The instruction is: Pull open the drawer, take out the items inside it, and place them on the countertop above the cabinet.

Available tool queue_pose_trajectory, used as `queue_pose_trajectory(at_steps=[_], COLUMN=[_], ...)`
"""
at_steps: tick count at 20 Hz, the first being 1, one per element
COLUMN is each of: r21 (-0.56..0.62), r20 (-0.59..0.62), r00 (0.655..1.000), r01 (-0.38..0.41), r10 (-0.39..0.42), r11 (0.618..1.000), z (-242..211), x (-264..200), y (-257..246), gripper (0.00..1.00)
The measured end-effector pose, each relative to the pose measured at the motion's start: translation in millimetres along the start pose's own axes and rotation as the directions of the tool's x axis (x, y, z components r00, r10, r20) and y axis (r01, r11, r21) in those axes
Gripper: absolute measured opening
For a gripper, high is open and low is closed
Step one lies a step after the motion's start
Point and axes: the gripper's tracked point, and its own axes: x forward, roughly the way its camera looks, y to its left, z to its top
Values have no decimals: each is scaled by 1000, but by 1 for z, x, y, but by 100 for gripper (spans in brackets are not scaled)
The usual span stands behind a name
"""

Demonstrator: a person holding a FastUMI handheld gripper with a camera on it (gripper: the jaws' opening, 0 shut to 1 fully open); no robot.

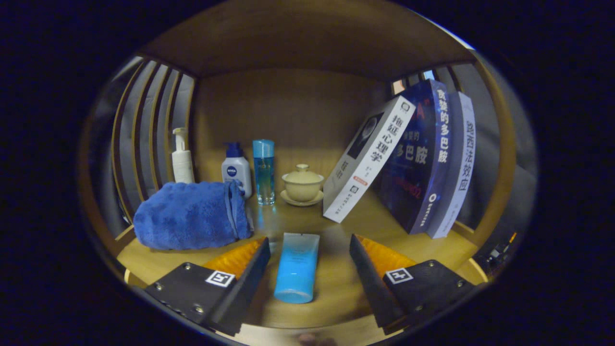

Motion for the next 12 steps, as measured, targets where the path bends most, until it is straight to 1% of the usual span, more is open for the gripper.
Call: queue_pose_trajectory(at_steps=[3, 7, 9, 12], r21=[-2, 21, 27, 8], r20=[11, 46, 47, 50], r00=[1000, 998, 997, 996], r01=[-9, -32, -60, -74], r10=[9, 31, 58, 73], r11=[1000, 999, 998, 997], z=[16, 40, 43, 42], x=[-23, -65, -91, -132], y=[-7, -20, -22, -28], gripper=[98, 98, 98, 98])
